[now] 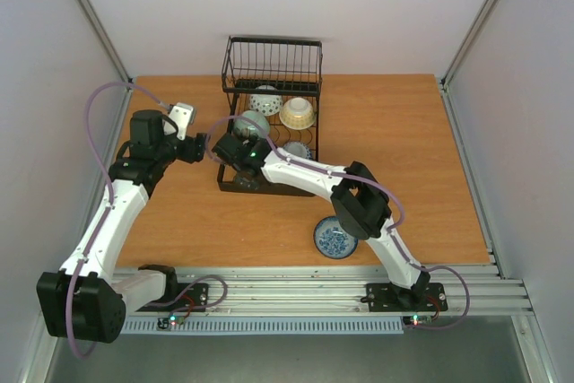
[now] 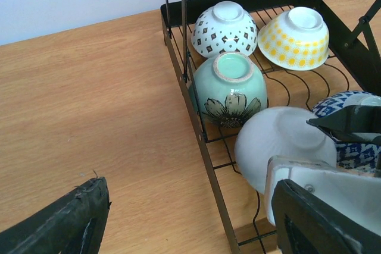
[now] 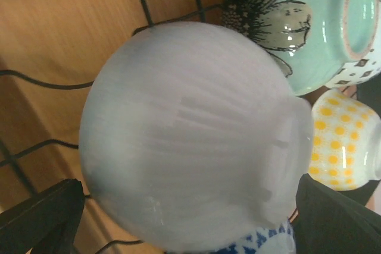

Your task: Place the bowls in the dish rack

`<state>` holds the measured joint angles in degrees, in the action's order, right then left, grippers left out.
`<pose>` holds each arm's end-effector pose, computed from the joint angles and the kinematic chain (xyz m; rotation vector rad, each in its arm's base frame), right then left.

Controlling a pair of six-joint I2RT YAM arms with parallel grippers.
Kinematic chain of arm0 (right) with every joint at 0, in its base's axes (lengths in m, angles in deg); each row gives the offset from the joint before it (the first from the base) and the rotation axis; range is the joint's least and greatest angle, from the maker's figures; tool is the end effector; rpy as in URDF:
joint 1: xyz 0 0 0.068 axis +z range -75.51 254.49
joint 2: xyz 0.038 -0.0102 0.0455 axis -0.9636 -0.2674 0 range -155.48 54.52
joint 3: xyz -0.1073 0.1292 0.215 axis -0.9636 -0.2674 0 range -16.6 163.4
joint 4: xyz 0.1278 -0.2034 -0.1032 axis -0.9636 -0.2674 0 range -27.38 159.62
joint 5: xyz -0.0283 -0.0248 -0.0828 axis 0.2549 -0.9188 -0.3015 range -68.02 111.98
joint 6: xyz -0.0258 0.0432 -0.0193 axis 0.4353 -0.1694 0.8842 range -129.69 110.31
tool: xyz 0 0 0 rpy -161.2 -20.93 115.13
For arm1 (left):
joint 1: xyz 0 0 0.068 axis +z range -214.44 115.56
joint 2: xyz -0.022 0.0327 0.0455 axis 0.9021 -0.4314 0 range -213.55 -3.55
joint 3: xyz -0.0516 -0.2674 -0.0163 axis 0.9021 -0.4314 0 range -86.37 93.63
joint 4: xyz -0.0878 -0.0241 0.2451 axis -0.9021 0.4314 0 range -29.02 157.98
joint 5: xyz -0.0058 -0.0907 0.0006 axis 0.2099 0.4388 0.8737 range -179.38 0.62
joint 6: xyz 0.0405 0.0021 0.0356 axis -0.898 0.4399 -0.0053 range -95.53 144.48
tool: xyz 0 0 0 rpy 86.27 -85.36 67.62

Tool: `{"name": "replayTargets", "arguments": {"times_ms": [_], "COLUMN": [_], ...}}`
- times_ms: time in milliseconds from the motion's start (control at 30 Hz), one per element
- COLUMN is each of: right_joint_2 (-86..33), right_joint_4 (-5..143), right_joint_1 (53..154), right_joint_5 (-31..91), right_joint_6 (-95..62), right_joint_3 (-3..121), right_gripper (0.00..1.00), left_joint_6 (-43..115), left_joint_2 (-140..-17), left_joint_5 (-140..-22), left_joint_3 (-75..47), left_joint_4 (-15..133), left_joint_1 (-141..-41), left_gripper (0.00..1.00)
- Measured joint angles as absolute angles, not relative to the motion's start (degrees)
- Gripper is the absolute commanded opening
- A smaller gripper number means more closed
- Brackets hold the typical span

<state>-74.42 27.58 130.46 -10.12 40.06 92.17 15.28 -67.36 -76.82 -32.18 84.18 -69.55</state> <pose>0.2873 0.3915 0.1985 -1.9207 1.6820 -0.6973 0.2448 -0.0296 0.3096 0.3920 2.0982 -0.1930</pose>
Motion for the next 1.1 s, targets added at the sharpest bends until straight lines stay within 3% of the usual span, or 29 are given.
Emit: {"name": "replayTargets", "arguments": {"times_ms": [467, 867, 1100], "right_joint_2": [-66.8, -34.9, -22.1], "right_joint_4": [26.6, 28.8, 24.4], "right_joint_1": [131.2, 131.1, 130.6], "right_joint_5": [-0.9, 0.6, -0.1], "right_joint_6": [35.1, 13.0, -4.7], "right_joint_3": [90.2, 70.2, 51.2], "right_gripper": [0.99, 0.84, 0.81], "left_joint_6": [15.3, 15.3, 15.3], "left_joint_2": [-67.4, -67.4, -67.6], "left_joint_5": [-76.5, -74.1, -71.7], "left_joint_3": [-32.2, -32.2, -32.2], "left_joint_4": [83.9, 84.2, 84.9], "left_joint_1": [-69.5, -69.6, -69.6], "left_gripper": [0.76, 0.76, 0.76]}}
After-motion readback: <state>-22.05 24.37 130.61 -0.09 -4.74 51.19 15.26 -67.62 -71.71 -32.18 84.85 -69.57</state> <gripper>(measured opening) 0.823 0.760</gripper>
